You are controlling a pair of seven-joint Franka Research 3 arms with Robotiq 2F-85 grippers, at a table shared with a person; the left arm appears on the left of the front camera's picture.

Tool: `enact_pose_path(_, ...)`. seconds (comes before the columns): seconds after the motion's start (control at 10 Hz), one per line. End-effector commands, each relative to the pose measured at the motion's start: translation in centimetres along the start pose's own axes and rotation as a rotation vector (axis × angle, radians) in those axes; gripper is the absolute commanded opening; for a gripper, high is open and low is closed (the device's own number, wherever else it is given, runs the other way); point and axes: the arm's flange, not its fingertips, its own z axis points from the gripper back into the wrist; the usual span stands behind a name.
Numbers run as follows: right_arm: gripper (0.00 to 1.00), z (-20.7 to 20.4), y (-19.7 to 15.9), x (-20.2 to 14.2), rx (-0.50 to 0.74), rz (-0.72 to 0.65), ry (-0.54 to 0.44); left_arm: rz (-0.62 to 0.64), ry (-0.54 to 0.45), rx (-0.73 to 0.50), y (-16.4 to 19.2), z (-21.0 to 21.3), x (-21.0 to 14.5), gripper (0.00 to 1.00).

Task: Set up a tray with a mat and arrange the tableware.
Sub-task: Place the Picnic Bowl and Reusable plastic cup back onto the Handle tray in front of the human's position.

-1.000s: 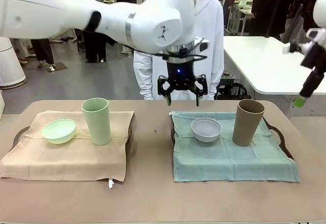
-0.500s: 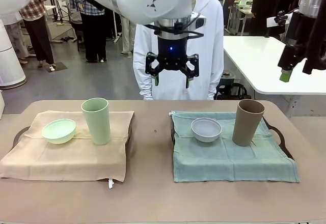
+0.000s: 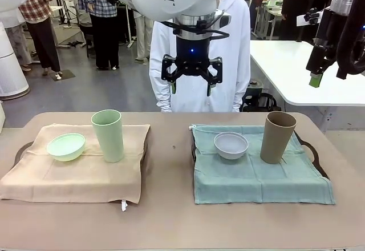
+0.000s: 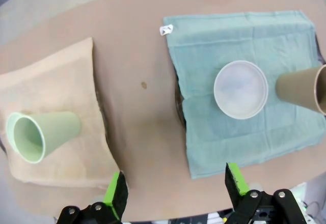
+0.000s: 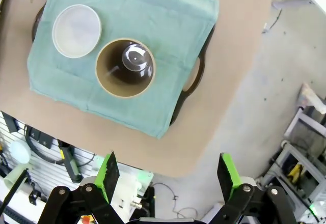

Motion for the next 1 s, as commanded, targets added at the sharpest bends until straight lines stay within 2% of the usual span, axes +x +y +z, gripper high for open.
enact_pose_path(0.0,1.00,-0.21,0.11,-0.52,-0.005,0.009,0.006,-0.017,-0.008,-0.013,0.24,0.10,0.12,1.00)
enact_pose_path(0.9,1.00,-0.21,0.11,-0.52,-0.005,0.009,0.006,-0.017,-0.008,-0.013,0.24,0.10,0.12,1.00)
